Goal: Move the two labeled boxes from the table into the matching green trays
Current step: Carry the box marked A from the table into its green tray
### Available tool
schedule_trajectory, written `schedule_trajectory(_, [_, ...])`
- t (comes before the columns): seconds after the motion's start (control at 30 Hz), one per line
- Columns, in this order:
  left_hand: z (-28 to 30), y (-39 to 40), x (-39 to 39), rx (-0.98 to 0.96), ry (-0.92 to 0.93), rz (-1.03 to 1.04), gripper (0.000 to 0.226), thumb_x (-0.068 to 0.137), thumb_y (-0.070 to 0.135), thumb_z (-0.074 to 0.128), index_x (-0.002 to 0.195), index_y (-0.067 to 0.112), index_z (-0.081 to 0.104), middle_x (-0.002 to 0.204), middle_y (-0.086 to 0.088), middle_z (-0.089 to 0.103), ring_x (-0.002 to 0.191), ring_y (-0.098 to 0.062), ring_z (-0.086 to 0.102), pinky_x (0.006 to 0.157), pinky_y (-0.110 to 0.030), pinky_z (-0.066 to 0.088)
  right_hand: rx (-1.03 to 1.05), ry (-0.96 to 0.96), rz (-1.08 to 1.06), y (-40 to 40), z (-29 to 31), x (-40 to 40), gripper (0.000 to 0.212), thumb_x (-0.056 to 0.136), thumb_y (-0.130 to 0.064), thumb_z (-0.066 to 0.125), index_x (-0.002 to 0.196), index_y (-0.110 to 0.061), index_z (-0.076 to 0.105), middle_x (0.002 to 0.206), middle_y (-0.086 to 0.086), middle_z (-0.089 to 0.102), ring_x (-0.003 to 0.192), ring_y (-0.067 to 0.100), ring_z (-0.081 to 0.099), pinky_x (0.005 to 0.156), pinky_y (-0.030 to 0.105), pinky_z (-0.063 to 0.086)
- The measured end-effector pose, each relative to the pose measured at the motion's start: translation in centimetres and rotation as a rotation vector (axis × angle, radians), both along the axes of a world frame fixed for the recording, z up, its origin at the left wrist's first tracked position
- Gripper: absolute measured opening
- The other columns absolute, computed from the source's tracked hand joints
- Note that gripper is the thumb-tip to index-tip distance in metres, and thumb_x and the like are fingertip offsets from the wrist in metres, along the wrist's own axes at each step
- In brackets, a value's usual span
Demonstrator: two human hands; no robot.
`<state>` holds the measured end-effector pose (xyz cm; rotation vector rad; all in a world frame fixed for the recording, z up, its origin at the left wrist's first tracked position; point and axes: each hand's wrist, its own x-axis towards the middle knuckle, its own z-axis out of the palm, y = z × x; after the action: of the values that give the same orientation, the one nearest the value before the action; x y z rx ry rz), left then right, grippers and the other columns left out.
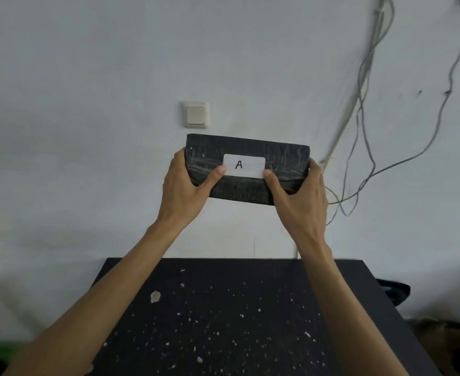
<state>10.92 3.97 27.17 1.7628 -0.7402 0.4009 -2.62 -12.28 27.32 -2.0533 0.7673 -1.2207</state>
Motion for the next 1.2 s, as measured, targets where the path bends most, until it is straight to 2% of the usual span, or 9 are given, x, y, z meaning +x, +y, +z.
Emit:
schedule_trajectory(0.13, [-3.5,3.5,1.3,0.079,0.102,0.039,0.072,0.078,0.068,0.063,0.132,0.025,0.045,0.121,0.006,0.058,0.109,-0.01,0.058,0.091,-0.025,0.049,0.047,0.118,0.092,2.4,-3.5,2.0,0.094,0.073,-0.077,0.058,0.146,-0.023,0.033,0.132,-0.002,0.054,0.121,0.022,0.054,0.096,0.045,0.05])
schedule_trajectory(0.37, [-9.5,14.5,4.3,0.213,0.321,0.146,0.081,0.072,0.071,0.067,0.135,0.027,0.042,0.12,0.01,0.06,0.109,-0.011,0.061,0.096,-0.035,0.053,0.149,0.269,0.309,10.7,-9.9,6.9,0.087,0.079,-0.066,0.065,0.144,-0.014,0.04,0.129,0.004,0.058,0.116,0.024,0.058,0.095,0.039,0.051])
schedule_trajectory(0.47, [-11.3,20.8,5.0,0.293,0.371,0.163,0.109,0.061,0.075,0.073,0.146,0.032,0.02,0.133,0.002,0.058,0.117,-0.016,0.059,0.1,-0.034,0.049,0.201,0.341,0.396,15.4,-11.9,9.3,0.086,0.078,-0.067,0.065,0.142,-0.014,0.042,0.128,0.004,0.06,0.115,0.024,0.06,0.094,0.04,0.052])
schedule_trajectory(0.53, [-12.5,25.4,5.3,0.343,0.389,0.158,0.12,0.056,0.073,0.078,0.148,0.036,0.01,0.139,0.001,0.054,0.121,-0.016,0.057,0.102,-0.034,0.045,0.228,0.397,0.452,18.9,-13.2,10.7,0.086,0.077,-0.069,0.065,0.14,-0.015,0.044,0.125,0.004,0.061,0.112,0.023,0.061,0.092,0.041,0.054])
schedule_trajectory(0.67, [-15.2,35.3,6.1,0.376,0.384,0.176,0.104,0.059,0.072,0.077,0.142,0.037,0.025,0.128,0.019,0.051,0.112,-0.003,0.055,0.099,-0.032,0.049,0.241,0.483,0.542,27.7,-15.9,13.7,0.084,0.076,-0.07,0.066,0.137,-0.017,0.045,0.123,0.003,0.062,0.11,0.023,0.062,0.091,0.042,0.055])
schedule_trajectory(0.83, [-19.7,48.1,8.4,0.409,0.51,0.255,0.1,0.07,0.068,0.072,0.145,0.025,0.021,0.134,0.001,0.058,0.116,-0.018,0.06,0.098,-0.041,0.052,0.277,0.569,0.6,40.5,-19.6,17.2,0.086,0.077,-0.068,0.066,0.141,-0.015,0.042,0.127,0.005,0.06,0.115,0.026,0.061,0.093,0.047,0.054])
schedule_trajectory(0.93, [-21.7,54.3,10.3,0.417,0.59,0.272,0.092,0.077,0.056,0.074,0.143,0.019,0.021,0.134,-0.008,0.059,0.118,-0.026,0.06,0.099,-0.047,0.051,0.323,0.588,0.602,47.0,-21.8,19.0,0.085,0.08,-0.062,0.068,0.143,-0.013,0.041,0.13,0.007,0.06,0.116,0.028,0.061,0.093,0.049,0.054])
schedule_trajectory(1.07, [-24.0,59.9,13.4,0.436,0.663,0.23,0.088,0.08,0.046,0.075,0.144,0.014,0.022,0.134,-0.013,0.055,0.125,-0.03,0.052,0.103,-0.049,0.047,0.395,0.651,0.584,53.2,-24.7,21.7,0.082,0.081,-0.058,0.069,0.142,-0.012,0.041,0.131,0.009,0.06,0.119,0.03,0.06,0.096,0.049,0.052])
schedule_trajectory(1.2, [-27.3,63.4,17.5,0.521,0.664,0.266,0.092,0.078,0.047,0.076,0.148,0.016,0.024,0.14,-0.014,0.043,0.132,-0.031,0.039,0.109,-0.054,0.038,0.488,0.695,0.554,57.2,-28.3,25.4,0.078,0.081,-0.056,0.07,0.139,-0.012,0.042,0.126,0.011,0.063,0.114,0.033,0.062,0.089,0.041,0.051])
